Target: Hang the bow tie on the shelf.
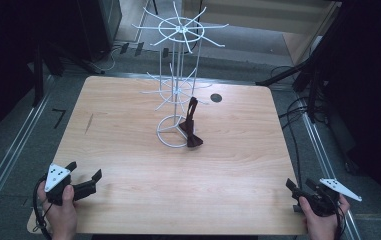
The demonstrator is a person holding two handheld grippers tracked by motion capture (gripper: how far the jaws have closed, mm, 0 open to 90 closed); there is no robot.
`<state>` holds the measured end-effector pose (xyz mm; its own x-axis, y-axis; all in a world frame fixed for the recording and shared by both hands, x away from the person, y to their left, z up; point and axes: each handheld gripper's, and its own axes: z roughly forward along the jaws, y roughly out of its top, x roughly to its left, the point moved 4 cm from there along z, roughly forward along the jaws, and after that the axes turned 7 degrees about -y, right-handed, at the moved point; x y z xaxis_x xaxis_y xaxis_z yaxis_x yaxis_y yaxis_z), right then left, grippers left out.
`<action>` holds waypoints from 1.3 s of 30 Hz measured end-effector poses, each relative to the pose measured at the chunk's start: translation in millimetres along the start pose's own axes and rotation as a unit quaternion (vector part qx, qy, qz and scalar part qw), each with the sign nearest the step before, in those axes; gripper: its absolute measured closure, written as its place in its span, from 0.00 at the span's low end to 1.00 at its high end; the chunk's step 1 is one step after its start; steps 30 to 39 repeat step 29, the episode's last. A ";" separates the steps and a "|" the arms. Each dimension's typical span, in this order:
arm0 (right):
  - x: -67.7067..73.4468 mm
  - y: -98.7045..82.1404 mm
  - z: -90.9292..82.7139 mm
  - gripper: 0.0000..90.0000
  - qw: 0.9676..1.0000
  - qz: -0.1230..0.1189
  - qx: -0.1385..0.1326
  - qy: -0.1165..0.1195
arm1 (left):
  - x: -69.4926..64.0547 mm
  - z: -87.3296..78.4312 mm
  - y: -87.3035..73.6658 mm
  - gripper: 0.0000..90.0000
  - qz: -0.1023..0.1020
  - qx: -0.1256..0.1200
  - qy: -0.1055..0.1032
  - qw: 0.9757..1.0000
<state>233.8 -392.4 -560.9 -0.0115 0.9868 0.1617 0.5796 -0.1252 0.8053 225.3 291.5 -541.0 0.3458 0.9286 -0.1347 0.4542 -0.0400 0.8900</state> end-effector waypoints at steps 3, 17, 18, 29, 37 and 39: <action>-7.4 -8.0 -1.5 0.20 1.000 0.022 -0.003 -0.003 | 0.4 -0.3 0.0 0.09 0.000 0.002 -0.001 1.000; -5.5 -17.7 -1.2 0.22 1.000 0.028 -0.010 -0.011 | 0.3 -0.6 0.0 0.09 0.000 -0.002 0.001 1.000; -4.0 -17.8 -0.8 0.22 1.000 0.020 -0.006 -0.012 | 0.1 -0.9 -0.2 0.09 0.001 -0.001 0.000 1.000; 0.1 -17.1 4.6 0.22 1.000 -0.009 0.017 -0.023 | -2.7 -1.0 -0.8 0.09 0.007 -0.001 -0.001 1.000; 0.1 -17.1 4.6 0.22 1.000 -0.009 0.017 -0.023 | -2.7 -1.0 -0.8 0.09 0.007 -0.001 -0.001 1.000; 0.1 -17.1 4.6 0.22 1.000 -0.009 0.017 -0.023 | -2.7 -1.0 -0.8 0.09 0.007 -0.001 -0.001 1.000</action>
